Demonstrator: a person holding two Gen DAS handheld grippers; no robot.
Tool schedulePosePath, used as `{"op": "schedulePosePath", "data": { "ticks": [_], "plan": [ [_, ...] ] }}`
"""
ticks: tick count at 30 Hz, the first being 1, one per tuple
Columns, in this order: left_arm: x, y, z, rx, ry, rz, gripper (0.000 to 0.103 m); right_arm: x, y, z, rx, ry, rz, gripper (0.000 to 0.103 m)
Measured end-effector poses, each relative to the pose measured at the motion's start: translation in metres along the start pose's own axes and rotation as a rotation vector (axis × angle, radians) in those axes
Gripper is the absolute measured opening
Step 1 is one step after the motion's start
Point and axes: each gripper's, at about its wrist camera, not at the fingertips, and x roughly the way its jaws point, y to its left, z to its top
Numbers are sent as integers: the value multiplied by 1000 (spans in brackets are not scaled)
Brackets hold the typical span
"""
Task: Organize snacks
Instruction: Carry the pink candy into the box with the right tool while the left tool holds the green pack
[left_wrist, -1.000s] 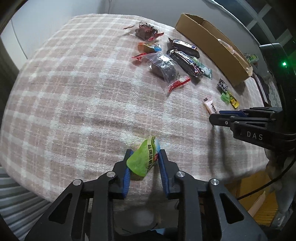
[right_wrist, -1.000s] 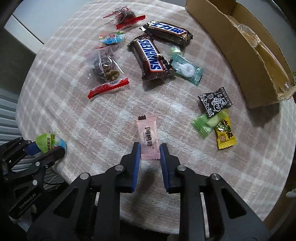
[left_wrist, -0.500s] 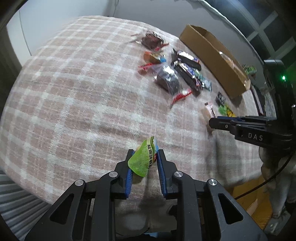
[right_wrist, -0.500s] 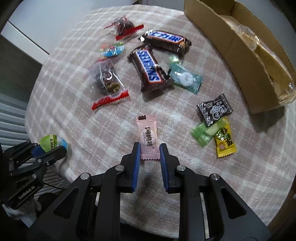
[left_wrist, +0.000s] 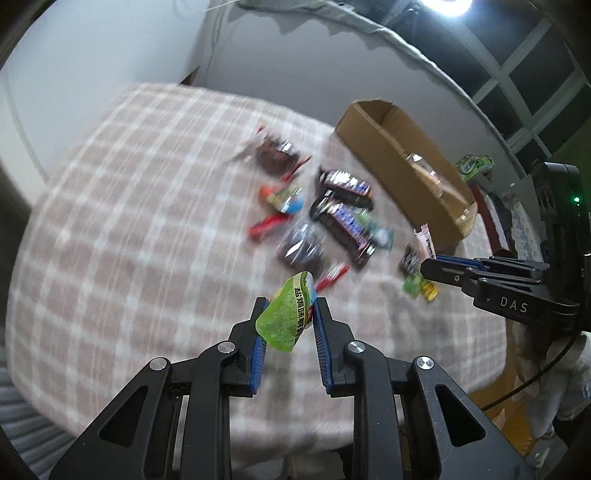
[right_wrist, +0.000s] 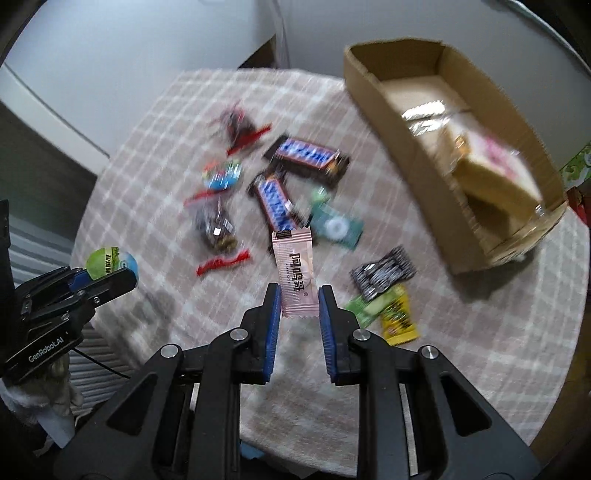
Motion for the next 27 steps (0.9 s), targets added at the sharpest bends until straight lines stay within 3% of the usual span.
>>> {"op": "schedulePosePath", "data": {
  "ticks": [16,27],
  "plan": [
    [31,-77,123,152,-79,-97,22,-44,-86,62,110,-131,-85,21],
    [80,-121,181,195,-52,-132,22,-34,-139,109,180,-147,-131,22]
  ]
}}
